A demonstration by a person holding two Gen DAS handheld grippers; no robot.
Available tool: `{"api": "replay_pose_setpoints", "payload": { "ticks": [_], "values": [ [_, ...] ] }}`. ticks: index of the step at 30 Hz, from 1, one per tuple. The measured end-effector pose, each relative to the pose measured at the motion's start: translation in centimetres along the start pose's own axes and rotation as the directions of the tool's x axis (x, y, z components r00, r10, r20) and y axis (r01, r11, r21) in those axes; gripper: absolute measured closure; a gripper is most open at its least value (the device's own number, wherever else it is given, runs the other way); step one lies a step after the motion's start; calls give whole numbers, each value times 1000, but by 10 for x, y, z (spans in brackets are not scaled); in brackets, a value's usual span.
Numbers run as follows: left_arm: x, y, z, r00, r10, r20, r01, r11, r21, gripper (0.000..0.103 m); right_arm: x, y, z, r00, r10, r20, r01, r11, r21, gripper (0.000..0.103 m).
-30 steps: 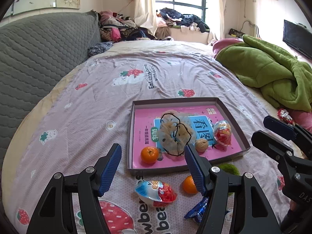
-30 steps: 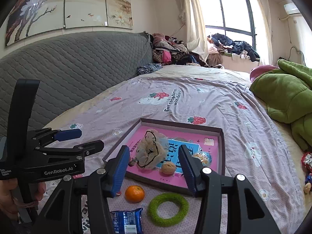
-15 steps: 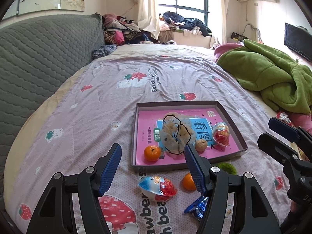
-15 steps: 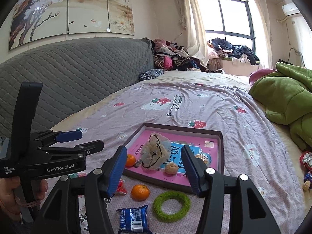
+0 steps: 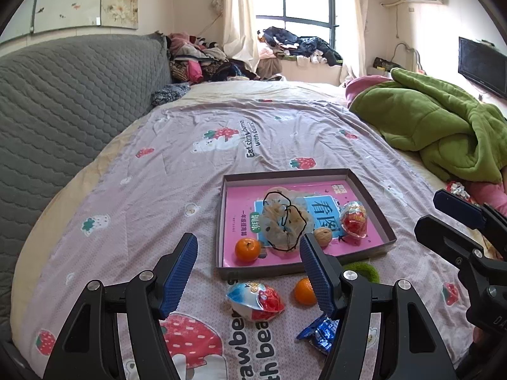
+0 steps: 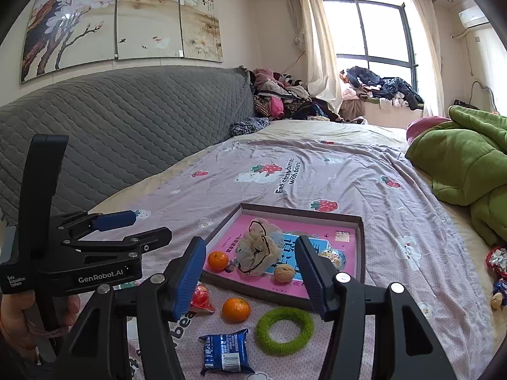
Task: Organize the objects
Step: 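Lift both tools away from the tray and back over the bed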
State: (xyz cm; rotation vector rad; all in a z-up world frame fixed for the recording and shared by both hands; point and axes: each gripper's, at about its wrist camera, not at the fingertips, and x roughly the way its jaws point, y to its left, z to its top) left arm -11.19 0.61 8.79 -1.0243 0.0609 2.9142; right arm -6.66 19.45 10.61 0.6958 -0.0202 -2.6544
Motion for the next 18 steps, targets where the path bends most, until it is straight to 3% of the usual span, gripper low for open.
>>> {"api": "replay_pose_setpoints", "payload": {
  "ticks": [18],
  "values": [
    [-9, -2, -14, 1000, -14, -6, 14, 1000, -12, 34, -7, 8, -17, 1000, 5, -24, -5, 1000, -6, 43]
  ]
}}
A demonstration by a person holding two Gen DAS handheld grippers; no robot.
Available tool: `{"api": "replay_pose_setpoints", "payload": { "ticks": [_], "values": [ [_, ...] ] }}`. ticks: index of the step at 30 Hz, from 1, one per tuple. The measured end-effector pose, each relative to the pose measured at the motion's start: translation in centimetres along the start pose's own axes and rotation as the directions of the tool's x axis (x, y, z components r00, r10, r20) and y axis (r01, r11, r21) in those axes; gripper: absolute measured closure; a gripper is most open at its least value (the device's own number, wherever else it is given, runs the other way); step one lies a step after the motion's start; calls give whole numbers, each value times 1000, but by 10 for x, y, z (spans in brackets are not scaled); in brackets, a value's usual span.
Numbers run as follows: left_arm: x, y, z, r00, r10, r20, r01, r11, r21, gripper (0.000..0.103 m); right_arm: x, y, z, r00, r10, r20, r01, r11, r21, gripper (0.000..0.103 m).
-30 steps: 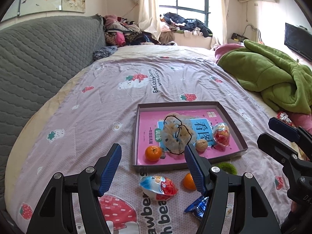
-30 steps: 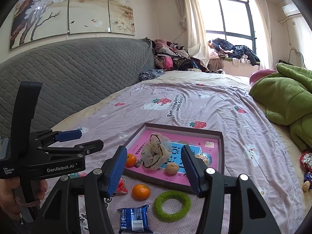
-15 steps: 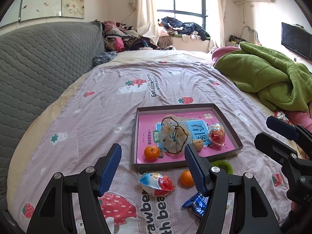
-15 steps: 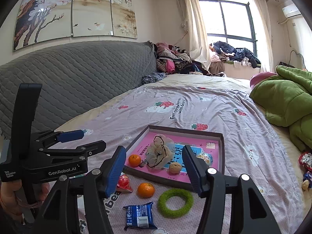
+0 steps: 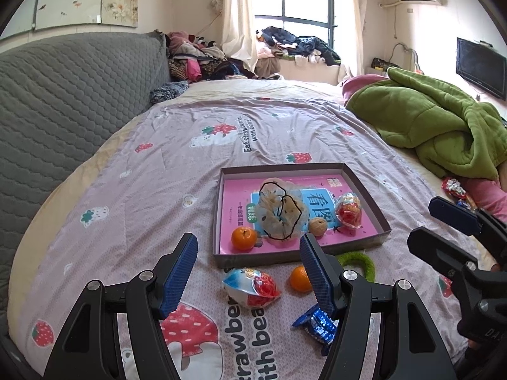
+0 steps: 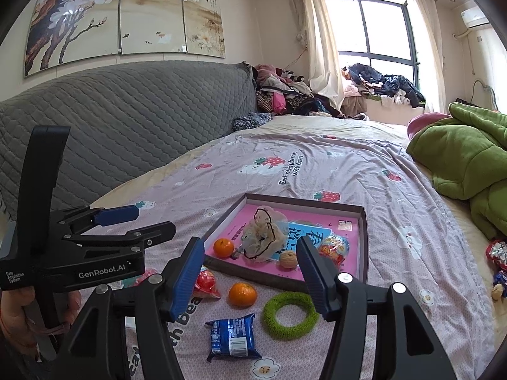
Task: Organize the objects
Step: 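Lift both tools away from the tray and back over the bed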
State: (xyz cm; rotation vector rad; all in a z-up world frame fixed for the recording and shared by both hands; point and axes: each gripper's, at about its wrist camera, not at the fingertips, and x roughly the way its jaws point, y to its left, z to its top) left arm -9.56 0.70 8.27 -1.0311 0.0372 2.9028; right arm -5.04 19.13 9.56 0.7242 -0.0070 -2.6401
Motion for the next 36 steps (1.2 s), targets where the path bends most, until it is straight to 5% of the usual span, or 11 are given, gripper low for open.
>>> {"api": "replay_pose_setpoints", "payload": {
  "ticks": [36],
  "values": [
    [7, 8, -41, 998, 6, -63, -6, 1000, -3, 34, -2, 9, -38, 998, 8, -62, -7, 1000, 21, 43]
  ]
}}
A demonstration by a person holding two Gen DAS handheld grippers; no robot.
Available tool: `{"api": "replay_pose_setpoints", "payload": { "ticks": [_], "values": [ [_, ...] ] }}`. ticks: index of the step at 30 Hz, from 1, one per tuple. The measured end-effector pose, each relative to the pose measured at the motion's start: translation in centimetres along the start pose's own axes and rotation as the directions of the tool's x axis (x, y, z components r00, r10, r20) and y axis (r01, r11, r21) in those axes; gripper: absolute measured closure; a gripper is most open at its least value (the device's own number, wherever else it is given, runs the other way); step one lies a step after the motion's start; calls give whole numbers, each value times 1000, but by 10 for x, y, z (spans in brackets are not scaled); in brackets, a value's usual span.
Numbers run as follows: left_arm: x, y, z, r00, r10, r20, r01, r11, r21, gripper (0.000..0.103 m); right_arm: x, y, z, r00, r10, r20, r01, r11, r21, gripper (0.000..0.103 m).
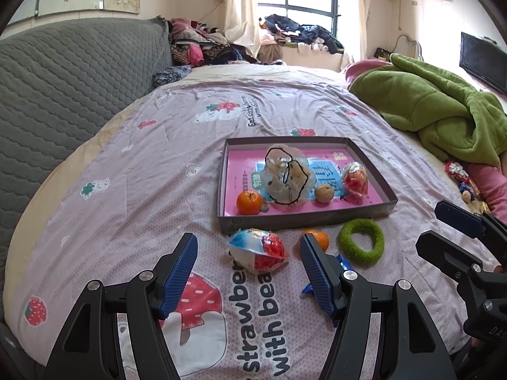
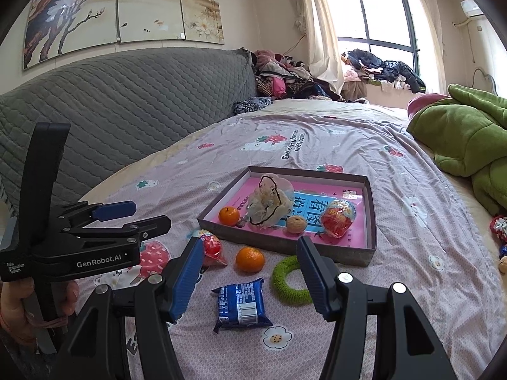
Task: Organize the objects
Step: 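Lift both tools away from the tray and back over the bed, then move the left tool toward the large Kinder egg while the right tool approaches the blue biscuit pack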
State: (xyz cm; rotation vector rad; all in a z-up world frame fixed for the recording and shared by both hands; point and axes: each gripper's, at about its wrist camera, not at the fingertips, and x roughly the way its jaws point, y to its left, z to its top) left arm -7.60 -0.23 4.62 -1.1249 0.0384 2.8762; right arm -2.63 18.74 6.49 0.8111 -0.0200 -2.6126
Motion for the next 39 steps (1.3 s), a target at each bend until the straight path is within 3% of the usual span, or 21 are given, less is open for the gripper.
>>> {"api": "replay_pose_setpoints", "payload": {
  "ticks": [39],
  "values": [
    [24, 0, -36, 995, 3, -98, 0, 1000, 30, 34, 33, 13, -41, 989, 9, -149, -11, 1000, -13, 43]
  ]
}}
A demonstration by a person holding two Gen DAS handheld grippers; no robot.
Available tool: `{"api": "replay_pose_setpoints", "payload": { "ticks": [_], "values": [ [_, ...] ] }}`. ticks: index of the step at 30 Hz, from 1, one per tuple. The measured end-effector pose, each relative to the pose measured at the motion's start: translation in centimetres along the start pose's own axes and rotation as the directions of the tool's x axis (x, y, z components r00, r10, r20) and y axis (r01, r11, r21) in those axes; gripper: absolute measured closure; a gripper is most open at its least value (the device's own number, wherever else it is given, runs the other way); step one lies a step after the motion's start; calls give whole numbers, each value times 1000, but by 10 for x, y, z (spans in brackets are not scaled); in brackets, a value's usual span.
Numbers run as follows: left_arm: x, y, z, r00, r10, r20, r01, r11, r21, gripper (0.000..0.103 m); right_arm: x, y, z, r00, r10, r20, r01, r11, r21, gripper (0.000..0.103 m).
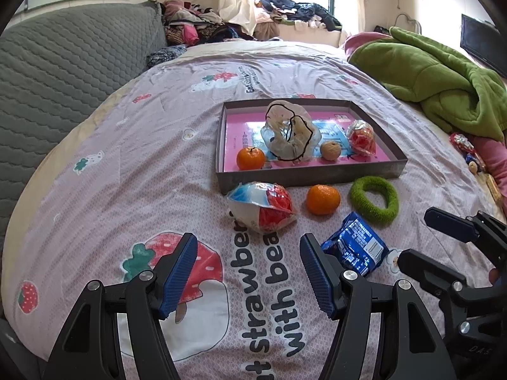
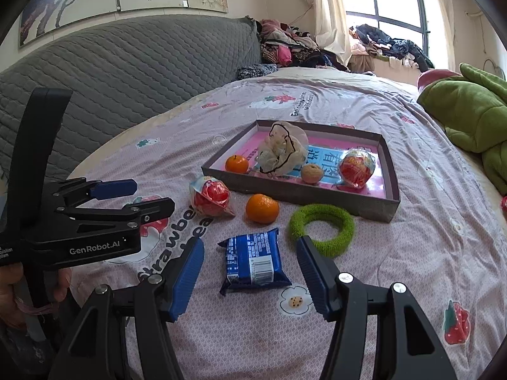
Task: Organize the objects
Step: 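Move the left tool toward the large Kinder egg while the right tool approaches the blue biscuit pack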
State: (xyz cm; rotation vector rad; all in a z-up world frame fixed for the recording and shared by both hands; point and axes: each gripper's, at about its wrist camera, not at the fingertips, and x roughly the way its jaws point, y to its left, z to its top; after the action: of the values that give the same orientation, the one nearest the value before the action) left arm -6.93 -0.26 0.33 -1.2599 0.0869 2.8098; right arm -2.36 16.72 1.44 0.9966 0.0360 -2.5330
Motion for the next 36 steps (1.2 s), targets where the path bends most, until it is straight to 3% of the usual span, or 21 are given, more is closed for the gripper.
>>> {"api": "replay_pose_setpoints", "payload": {
  "ticks": [20, 36],
  "values": [
    [13, 0, -6, 999, -26, -30, 26, 1000, 0, 34, 18, 1, -14, 998, 3, -67, -2, 1000, 6, 43],
    [40, 4, 1, 996, -86, -5, 86, 993, 82, 34, 29, -2, -15, 996, -5, -88, 6, 1000, 20, 43]
  ]
}}
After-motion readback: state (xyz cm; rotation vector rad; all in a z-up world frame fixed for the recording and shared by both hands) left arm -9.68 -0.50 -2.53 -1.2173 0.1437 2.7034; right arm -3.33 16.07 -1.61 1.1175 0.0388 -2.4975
